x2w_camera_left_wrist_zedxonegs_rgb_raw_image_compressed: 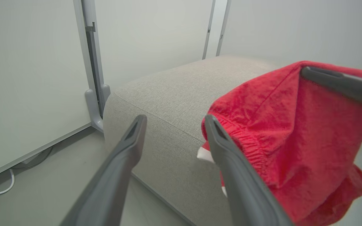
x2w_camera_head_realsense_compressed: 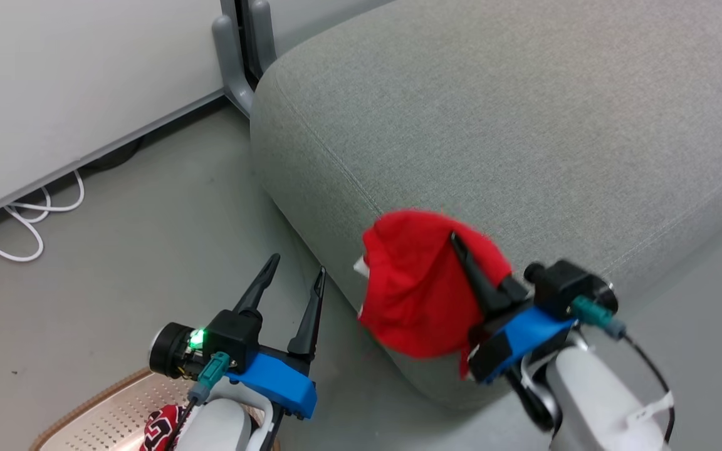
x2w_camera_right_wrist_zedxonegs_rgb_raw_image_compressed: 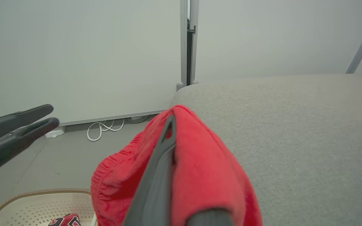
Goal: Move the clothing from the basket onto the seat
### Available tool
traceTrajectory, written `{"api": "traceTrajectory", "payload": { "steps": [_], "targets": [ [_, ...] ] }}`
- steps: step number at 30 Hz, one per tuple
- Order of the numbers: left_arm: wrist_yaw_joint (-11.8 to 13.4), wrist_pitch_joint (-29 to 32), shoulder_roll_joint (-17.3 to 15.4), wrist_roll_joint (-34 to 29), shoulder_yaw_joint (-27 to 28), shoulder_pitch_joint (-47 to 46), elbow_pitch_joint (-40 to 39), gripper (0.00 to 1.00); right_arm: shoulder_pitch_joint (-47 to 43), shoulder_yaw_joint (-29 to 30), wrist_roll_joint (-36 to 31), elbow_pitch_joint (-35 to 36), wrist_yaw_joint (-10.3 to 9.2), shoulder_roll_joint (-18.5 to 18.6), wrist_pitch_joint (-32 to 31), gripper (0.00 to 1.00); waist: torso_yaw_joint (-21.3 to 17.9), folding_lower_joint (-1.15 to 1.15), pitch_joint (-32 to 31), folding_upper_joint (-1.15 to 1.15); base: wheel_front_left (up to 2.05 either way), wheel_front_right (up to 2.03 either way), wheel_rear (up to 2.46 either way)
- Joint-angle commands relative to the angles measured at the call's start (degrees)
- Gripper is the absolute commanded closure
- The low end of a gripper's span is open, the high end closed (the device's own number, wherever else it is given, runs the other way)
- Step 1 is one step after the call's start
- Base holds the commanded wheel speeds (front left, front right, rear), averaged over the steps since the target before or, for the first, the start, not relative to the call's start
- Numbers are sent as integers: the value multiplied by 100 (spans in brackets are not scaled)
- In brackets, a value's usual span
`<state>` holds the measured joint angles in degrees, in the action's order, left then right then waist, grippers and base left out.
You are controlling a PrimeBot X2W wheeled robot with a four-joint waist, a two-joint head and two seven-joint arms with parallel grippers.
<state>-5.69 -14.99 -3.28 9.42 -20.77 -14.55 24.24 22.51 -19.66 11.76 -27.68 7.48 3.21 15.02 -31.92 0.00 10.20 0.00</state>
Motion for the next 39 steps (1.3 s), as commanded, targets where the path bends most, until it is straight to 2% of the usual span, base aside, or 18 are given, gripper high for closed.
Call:
{"api": "traceTrajectory", "payload": {
  "steps": [1,7,16,21,25,30,39],
  "targets": [
    [-25,-29,-55,-60,52,-89,-86,0,229,99,53,-46,3,45,19,100,-7,0,116,0,0,0,0],
    [-78,-29,-272,-242,4,-138,-447,0,1158,655,319,-318,3,298,-80,100,155,0,599,0,0,0,0],
    [-141,-29,-842,-447,-84,-336,-1099,0,2570,1570,752,-686,3,882,-86,100,419,0,1598,0,0,0,0],
    [-141,50,-1187,-545,-130,-466,-1585,0,3170,2109,895,-821,3,1207,-27,100,585,0,2172,0,0,0,0],
    [-117,118,-1344,-508,-57,-472,-2008,0,3434,2627,943,-974,3,1327,11,100,666,0,2487,0,0,0,0],
    [-99,214,-1467,-483,-24,-489,-2413,0,3530,3175,823,-993,3,1365,22,100,778,0,2711,0,0,0,0],
    [-102,275,-1641,-336,-14,-318,-2677,0,2997,3785,218,-1058,3,1004,25,100,833,0,2690,0,0,0,0]
  ]
}}
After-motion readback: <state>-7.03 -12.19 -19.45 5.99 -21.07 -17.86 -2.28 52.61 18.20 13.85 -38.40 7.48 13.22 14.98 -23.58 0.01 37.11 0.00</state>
